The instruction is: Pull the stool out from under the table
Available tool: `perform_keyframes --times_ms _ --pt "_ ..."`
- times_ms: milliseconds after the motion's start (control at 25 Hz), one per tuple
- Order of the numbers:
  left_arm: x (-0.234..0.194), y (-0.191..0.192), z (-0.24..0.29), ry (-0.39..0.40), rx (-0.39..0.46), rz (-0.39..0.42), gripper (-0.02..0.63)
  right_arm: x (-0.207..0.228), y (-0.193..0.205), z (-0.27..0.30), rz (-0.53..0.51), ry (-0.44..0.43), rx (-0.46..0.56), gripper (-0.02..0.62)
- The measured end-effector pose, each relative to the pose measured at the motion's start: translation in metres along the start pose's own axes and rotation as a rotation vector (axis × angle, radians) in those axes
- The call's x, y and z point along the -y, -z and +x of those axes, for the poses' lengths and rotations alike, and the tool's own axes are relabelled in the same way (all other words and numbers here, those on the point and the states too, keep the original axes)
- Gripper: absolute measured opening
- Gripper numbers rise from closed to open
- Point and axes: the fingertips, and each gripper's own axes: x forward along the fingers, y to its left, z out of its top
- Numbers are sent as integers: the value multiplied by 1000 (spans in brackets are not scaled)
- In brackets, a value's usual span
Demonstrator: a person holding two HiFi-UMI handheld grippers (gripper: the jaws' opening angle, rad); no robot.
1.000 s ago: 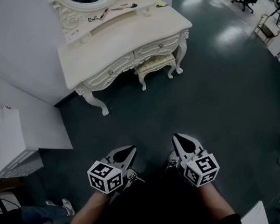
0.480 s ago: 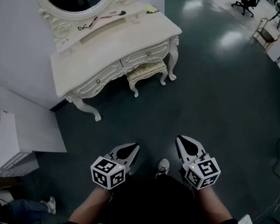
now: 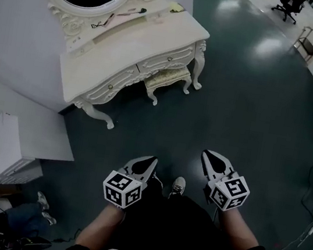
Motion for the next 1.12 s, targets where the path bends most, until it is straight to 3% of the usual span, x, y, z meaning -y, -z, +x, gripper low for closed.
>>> perform_keyframes --times_ms 360,680,1120 --pt "-47 -16 20 2 -4 -22 8 14 -24 48 -12 27 13 28" --pt "-92 -41 34 -3 -9 7 8 26 -47 80 -23 73 24 28" --pt "-140 -71 51 39 -2 9 8 32 -62 132 -31 119 2 28"
